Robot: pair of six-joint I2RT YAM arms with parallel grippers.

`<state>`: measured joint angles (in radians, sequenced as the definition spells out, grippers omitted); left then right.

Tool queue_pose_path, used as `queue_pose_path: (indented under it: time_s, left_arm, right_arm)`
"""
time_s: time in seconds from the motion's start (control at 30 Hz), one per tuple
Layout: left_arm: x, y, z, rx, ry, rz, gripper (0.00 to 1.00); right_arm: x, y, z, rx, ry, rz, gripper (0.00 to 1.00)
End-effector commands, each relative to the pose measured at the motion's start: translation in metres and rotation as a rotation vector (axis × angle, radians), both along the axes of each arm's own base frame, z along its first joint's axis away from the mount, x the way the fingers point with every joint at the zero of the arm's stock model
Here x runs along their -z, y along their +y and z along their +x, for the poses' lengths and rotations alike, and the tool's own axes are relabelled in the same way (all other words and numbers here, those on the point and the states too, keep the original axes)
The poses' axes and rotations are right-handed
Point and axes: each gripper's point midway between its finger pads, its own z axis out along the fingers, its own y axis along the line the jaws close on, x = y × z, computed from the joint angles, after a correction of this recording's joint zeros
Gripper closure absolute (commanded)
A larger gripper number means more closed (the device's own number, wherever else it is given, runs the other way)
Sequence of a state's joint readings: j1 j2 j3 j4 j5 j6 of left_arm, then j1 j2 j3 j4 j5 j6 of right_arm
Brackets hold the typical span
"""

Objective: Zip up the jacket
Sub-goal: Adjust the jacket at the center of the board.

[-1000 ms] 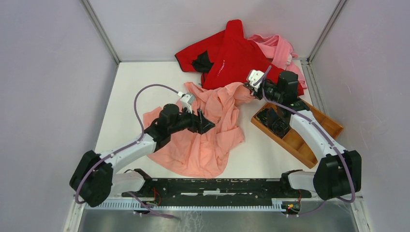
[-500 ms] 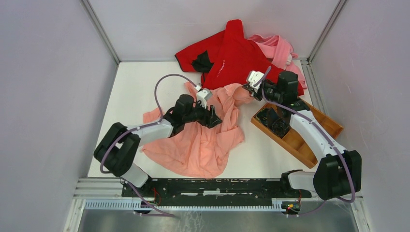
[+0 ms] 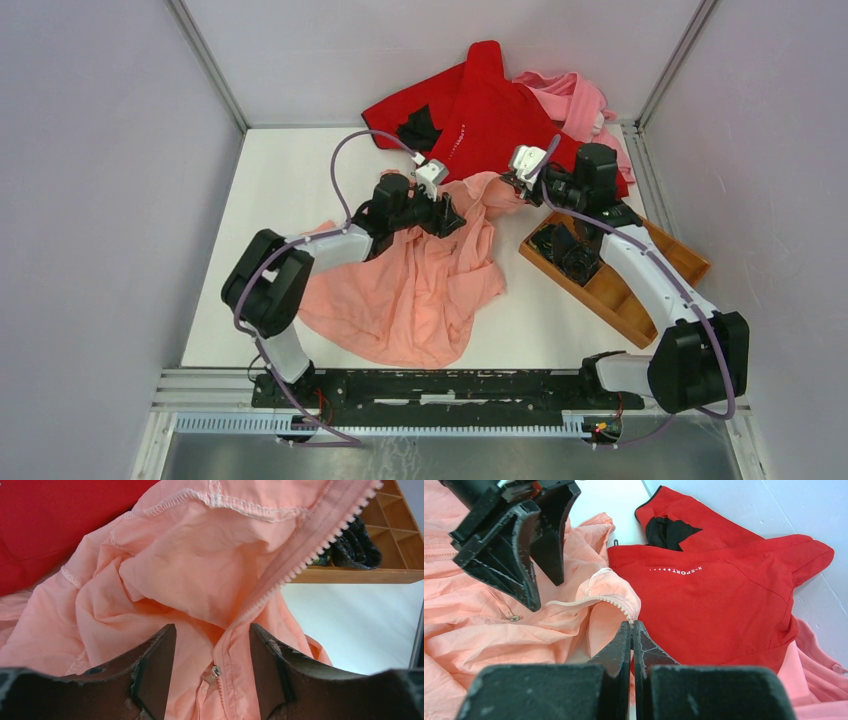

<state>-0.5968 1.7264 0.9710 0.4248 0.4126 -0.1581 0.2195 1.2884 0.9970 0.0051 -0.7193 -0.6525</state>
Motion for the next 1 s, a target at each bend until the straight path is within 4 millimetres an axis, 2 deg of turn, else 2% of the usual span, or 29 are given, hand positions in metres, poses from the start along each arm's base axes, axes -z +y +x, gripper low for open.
queue_pose_path:
  time_s: [0.0,0.27,0.33,0.47,0.57,0.8,0.87,0.97]
  left_arm:
    - [-0.016,-0.015,0.014,0.05,-0.068,-0.031,0.4]
    - [-0.008,-0.032,0.012,0.103,0.01,-0.095,0.54]
    - [-0.007,-0.035,0.011,0.115,0.033,-0.102,0.64]
    - [-0.019,-0.039,0.003,0.151,0.069,-0.138,0.96]
    - [-0.04,-0.04,-0.008,0.171,0.099,-0.185,0.98]
    - [-0.085,-0.045,-0.036,0.241,0.276,-0.279,0.98]
    - [-0.091,-0.047,-0.036,0.233,0.319,-0.295,0.98]
    - [-0.097,-0.05,-0.03,0.194,0.381,-0.297,0.98]
  right_arm:
    - [-0.023,0.003,0.004,-0.022,-0.055,0.015,1.0]
    - [-0.024,0.003,0.005,-0.021,-0.054,0.014,1.0]
    - [-0.024,0.002,0.005,-0.019,-0.056,0.012,1.0]
    - [-0.024,-0.002,0.012,0.014,-0.062,-0.004,1.0]
    - [-0.024,-0.008,0.021,0.056,-0.062,-0.036,1.0]
    - [-0.04,-0.025,0.048,0.168,-0.139,-0.102,1.0]
    - [-0.044,-0.027,0.058,0.191,-0.149,-0.104,1.0]
    - [-0.039,-0.024,0.071,0.198,-0.121,-0.094,1.0]
